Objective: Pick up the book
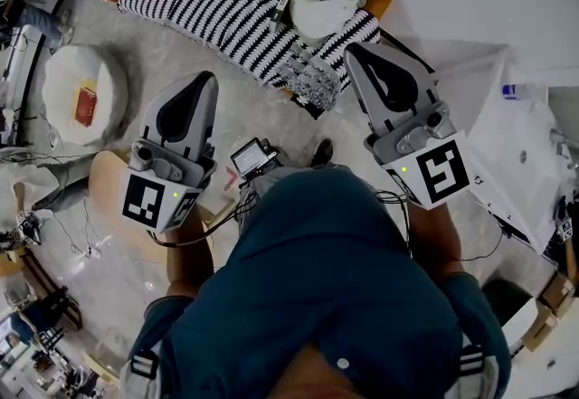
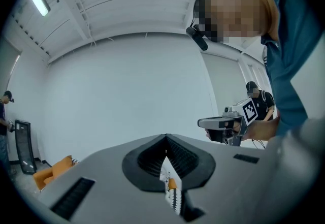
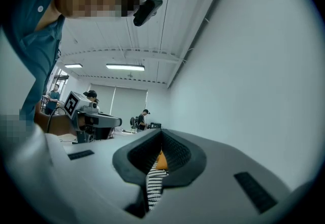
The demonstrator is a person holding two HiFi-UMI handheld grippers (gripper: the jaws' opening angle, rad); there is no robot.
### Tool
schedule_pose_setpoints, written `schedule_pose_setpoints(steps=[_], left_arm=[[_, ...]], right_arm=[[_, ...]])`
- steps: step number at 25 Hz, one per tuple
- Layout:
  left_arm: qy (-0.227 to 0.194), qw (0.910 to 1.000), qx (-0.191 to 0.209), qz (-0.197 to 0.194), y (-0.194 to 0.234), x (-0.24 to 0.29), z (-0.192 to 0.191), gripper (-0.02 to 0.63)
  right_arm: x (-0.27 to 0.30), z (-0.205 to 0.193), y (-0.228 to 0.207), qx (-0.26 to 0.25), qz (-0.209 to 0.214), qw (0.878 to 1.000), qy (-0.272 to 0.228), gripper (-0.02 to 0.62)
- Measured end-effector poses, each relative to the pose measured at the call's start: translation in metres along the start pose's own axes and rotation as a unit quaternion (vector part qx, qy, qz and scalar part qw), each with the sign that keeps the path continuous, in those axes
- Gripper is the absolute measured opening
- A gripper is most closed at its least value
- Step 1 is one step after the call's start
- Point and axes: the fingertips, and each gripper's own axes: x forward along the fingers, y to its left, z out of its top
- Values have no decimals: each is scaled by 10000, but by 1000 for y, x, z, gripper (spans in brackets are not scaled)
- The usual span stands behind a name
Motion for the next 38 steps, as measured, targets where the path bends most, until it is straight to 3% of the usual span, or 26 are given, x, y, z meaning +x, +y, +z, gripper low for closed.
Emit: schedule_pose_setpoints(steps=[8, 20, 26, 31, 38], left_arm=[[-71, 9999, 8, -83, 39, 33, -5, 3], [-186, 9967, -260, -749, 129, 79, -20, 3], [-235, 9943, -336, -983, 151, 110, -25, 3], [-176, 9953, -302, -908, 154, 141, -28, 3], [-55, 9991, -106, -413, 147, 189, -20, 3]], right_arm=[[32, -16, -23, 22, -89, 9999, 124, 14], [121, -23, -49, -167, -621, 9971, 396, 14], [145, -29, -68, -252, -784, 9955, 476, 14], [153, -39, -97, -190, -673, 9966, 441, 14], [160, -46, -149, -63, -164, 9997, 156, 14]])
